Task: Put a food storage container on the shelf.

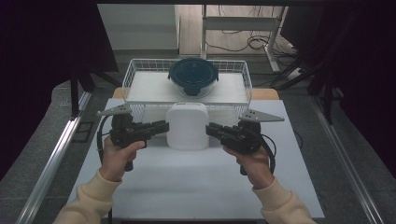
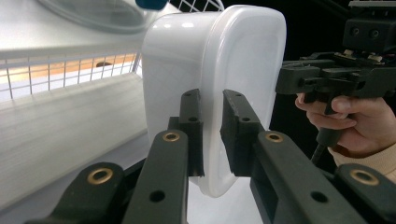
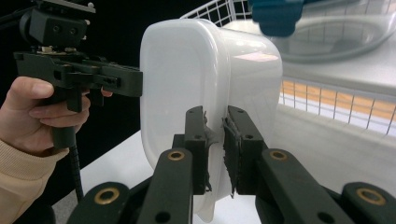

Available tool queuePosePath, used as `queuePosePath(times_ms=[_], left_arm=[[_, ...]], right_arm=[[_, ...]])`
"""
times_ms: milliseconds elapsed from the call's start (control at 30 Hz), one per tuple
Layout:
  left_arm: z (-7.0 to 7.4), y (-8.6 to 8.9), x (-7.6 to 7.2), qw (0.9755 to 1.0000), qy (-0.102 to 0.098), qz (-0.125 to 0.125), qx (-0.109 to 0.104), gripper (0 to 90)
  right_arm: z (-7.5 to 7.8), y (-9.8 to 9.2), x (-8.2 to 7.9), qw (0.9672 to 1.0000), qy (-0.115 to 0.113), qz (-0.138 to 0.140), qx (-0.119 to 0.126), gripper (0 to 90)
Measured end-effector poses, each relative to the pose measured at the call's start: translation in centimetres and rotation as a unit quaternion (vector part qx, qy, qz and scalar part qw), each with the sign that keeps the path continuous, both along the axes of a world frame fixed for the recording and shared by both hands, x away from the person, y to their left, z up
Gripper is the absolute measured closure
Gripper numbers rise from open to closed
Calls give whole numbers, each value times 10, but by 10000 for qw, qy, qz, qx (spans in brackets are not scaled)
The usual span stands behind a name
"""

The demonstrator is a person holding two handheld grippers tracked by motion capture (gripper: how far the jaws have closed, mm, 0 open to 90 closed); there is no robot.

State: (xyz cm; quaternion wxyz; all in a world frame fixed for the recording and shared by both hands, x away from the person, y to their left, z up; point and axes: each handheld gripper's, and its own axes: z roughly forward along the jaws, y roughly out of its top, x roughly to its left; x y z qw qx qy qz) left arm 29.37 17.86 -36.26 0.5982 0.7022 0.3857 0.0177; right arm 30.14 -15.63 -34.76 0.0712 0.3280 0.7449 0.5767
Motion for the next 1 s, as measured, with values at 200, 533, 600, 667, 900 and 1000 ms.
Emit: queuePosePath(times_ms=[200, 533, 600, 667, 900, 1000], left_arm=[[18, 1, 10, 9999, -89, 4, 73, 793], [45, 2, 20, 9996, -262, 35, 54, 793], [52, 3, 22, 9995, -296, 51, 73, 793], [60, 3, 25, 9994, -335, 67, 101, 793], [84, 6, 39, 9992, -363, 117, 140, 793], [93, 7, 48, 9992, -347, 130, 149, 793]], right_arm=[[15, 2, 9, 9999, -98, -27, 0, 793], [42, 4, 18, 9996, -287, -26, 28, 793], [48, 4, 20, 9995, -317, -32, 18, 793], [55, 5, 24, 9994, -342, -34, 40, 793], [76, 9, 38, 9992, -373, -39, 107, 793], [85, 11, 47, 9992, -372, -49, 107, 793]])
